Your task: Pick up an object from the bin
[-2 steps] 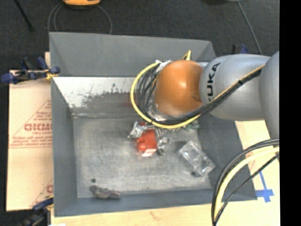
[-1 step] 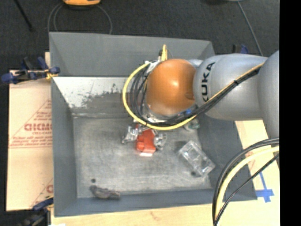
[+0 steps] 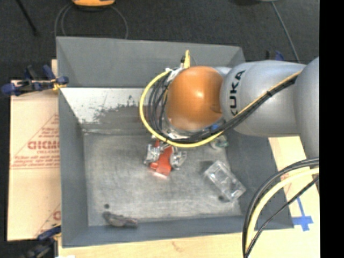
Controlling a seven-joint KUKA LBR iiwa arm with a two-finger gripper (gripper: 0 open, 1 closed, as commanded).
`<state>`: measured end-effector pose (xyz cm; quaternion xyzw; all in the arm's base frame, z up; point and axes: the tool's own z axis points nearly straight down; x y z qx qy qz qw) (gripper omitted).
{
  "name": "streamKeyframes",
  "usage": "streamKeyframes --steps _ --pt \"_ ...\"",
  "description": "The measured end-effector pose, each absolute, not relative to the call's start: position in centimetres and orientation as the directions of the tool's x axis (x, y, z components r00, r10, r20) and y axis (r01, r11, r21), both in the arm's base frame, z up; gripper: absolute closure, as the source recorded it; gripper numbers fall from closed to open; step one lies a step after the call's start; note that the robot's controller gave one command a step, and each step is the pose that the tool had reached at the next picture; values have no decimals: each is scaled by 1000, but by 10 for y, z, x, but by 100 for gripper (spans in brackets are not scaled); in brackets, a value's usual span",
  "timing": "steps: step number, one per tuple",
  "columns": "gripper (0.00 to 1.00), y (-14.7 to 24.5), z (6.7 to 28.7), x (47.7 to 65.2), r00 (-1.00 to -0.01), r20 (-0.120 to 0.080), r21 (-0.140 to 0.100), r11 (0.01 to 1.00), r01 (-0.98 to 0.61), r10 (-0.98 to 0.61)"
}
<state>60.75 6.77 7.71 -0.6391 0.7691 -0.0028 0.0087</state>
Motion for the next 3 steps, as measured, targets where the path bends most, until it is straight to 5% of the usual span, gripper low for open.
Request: streamKeyframes --steps 1,2,3 --pt "100 67 128 610 -189 -3 -9 189 -982 -982" --pt "100 67 137 612 -196 -4 -6 196 -981 -981" --pt "100 66 197 614 -203 -3 -10 203 -979 -979"
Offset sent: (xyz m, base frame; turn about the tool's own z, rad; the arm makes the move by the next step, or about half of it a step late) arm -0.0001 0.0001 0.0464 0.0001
